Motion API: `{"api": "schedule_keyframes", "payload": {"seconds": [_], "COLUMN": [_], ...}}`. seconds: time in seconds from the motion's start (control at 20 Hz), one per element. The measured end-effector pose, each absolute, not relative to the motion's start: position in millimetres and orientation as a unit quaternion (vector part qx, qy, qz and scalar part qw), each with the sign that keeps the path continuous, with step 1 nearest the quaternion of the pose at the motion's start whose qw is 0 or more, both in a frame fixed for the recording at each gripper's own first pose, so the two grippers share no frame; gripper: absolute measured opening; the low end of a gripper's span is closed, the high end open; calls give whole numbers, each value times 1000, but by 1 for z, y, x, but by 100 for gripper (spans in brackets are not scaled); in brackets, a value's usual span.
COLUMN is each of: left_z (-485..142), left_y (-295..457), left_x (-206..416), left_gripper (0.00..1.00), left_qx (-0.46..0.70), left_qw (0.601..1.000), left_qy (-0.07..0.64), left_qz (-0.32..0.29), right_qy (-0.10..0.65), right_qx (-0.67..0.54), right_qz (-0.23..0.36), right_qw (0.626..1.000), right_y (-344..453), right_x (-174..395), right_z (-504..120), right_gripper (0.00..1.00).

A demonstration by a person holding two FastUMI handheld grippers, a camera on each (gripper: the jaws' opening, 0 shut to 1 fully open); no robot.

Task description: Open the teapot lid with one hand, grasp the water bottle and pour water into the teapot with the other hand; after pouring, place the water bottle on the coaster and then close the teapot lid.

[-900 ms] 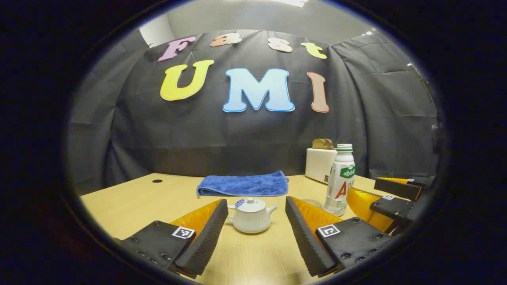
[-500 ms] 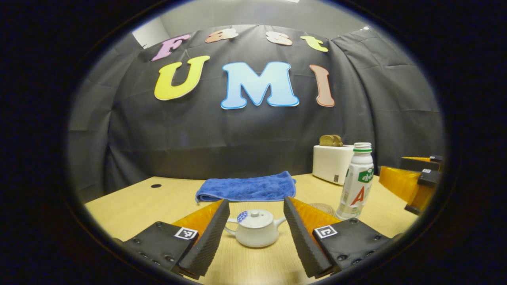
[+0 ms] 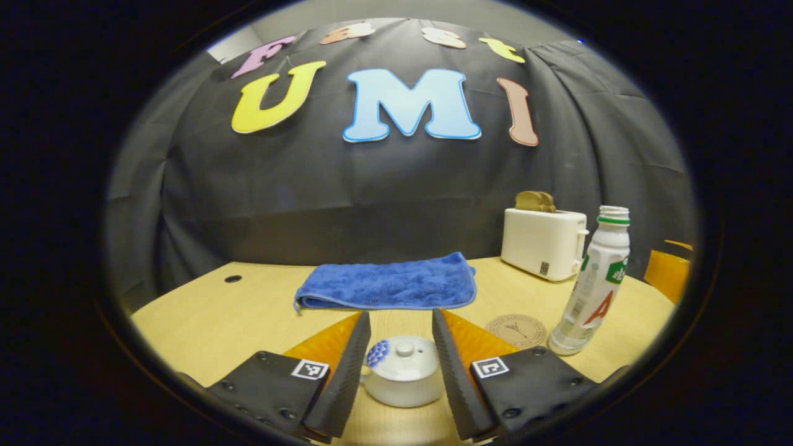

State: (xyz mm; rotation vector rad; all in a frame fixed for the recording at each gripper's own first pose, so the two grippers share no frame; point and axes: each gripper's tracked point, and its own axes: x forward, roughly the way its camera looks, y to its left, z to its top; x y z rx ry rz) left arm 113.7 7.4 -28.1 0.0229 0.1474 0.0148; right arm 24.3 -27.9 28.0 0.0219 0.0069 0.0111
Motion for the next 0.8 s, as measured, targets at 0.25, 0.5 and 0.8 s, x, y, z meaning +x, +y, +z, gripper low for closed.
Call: {"api": "schedule_keyframes", "payload": {"seconds": [0.25,0.5,0.8], "left_z": [-41,-38,-37], "left_y": [8,7,3], "left_x": [118,120,122], "left_gripper": [58,50,23], "left_qx": [15,37,44], "left_qw": [996,996,996], "left_qy": [87,80,83], "left_qz": [10,14,7], "right_qy": [8,10,13], "right_qx": [13,17,19], "right_qz": [1,-3,-8], "right_qw": [1000,1000,1000], "right_y": [-35,-40,-46], "right_x": [31,33,34], "right_z": [26,26,24], "right_gripper": [95,95,95]}}
